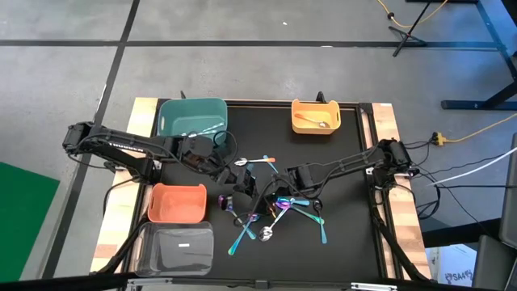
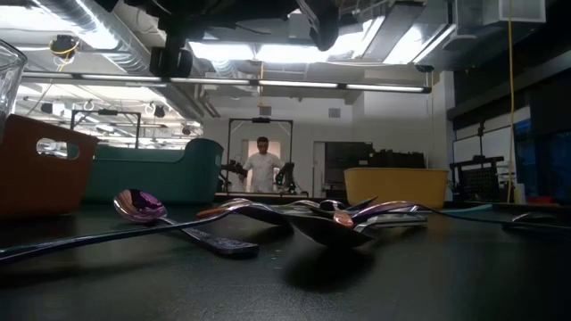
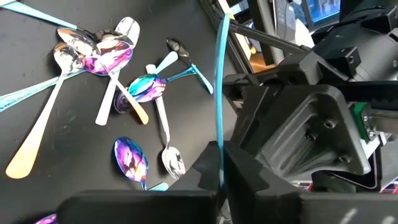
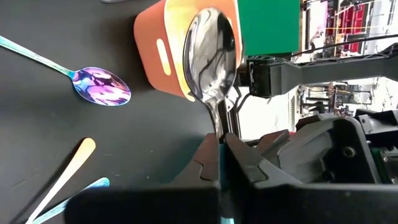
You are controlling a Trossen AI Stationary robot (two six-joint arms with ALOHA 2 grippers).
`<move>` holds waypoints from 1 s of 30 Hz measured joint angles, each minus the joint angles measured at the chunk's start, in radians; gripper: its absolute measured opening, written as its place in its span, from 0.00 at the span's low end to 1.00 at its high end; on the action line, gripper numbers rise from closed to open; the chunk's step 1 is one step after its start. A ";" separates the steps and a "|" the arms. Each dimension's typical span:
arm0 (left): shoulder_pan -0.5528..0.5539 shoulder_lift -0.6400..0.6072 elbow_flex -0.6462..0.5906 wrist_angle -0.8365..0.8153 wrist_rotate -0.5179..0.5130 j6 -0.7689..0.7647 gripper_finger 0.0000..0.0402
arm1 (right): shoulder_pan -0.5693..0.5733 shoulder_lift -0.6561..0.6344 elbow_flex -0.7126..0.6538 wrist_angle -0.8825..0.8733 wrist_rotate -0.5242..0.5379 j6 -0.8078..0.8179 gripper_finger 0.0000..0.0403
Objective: Sort silverware by color (type)
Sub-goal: Put the light blue spoon into the orange bin
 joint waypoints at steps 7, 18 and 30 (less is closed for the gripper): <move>0.000 0.000 0.000 0.000 -0.003 0.000 0.01 | 0.000 0.000 0.000 0.000 0.000 0.000 0.00; 0.000 0.000 0.000 -0.002 -0.014 0.001 0.00 | 0.000 0.000 0.000 0.000 0.002 0.000 0.00; 0.000 0.001 0.000 -0.012 -0.020 0.003 0.00 | 0.000 0.000 0.000 0.006 0.000 0.001 0.15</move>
